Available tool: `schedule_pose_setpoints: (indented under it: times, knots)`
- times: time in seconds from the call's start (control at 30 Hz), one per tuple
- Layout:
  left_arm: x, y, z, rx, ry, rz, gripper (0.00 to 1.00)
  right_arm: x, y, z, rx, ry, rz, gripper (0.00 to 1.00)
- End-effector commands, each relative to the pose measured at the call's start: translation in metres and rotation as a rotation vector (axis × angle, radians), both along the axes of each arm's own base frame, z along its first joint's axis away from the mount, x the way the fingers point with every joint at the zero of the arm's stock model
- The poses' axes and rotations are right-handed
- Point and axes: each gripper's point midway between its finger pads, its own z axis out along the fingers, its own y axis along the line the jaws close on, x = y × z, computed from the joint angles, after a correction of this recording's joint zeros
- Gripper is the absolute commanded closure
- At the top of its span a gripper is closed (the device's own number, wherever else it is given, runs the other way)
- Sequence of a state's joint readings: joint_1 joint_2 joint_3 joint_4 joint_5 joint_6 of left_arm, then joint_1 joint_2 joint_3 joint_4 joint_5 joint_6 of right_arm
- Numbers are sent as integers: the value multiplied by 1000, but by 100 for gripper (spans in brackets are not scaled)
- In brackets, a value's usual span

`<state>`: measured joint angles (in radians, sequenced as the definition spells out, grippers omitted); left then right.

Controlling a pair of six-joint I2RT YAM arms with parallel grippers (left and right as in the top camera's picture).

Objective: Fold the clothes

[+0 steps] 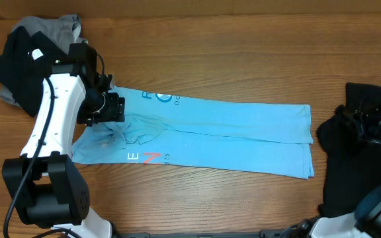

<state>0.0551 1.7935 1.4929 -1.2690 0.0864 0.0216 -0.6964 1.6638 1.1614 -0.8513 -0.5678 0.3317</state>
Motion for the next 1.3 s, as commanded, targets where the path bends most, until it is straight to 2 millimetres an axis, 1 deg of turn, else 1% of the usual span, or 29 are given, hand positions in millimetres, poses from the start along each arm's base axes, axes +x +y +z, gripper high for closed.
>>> schedule_pose_setpoints:
  times: [0.0,0.07,0.13,0.17,0.23,0.3,0.37,0.43,0.5,0.57,0.67,0.7,0.77,0.8,0.97,1.1,1.27]
  knots:
    - [-4,2,-8,-9,-4,14,21,5,23,37,-9,-93,94,59]
    - [3,1,-20,-16,-34,39,20,0,37,38,0,-74,138,58]
    - [9,0,-32,-24,-62,77,19,-5,55,35,20,-37,182,58]
    - [12,-3,-37,-43,-78,91,19,-7,64,33,26,-19,210,58]
    - [16,-10,-45,-81,-103,94,21,-13,74,27,8,43,241,58]
    - [16,-12,-54,-98,-114,107,23,-19,78,16,-55,118,265,53]
    - [13,-13,-63,-99,-115,119,24,-24,78,8,-98,185,245,48]
    - [10,-13,-73,-99,-115,124,26,-27,81,2,-102,212,238,45]
    - [9,-13,-79,-100,-119,138,32,-30,84,-3,-93,226,234,44]
    - [13,-13,-83,-101,-141,144,46,-34,86,-12,-79,243,217,44]
    - [20,-12,-82,-103,-169,160,59,-38,88,-25,-76,249,217,43]
    - [21,-12,-82,-103,-177,159,66,-39,88,-29,-74,250,216,43]
    - [22,-12,-81,-103,-181,158,89,-40,89,-39,-80,240,214,43]
    - [22,-12,-81,-103,-181,159,96,-40,89,-43,-82,236,214,43]
    - [23,-10,-74,-106,-172,166,96,-43,89,-59,-94,226,208,43]
    - [26,-4,-58,-104,-172,178,96,-53,77,-73,-149,288,144,43]
    - [33,3,-37,-92,-189,173,96,-48,76,-80,-156,259,117,44]
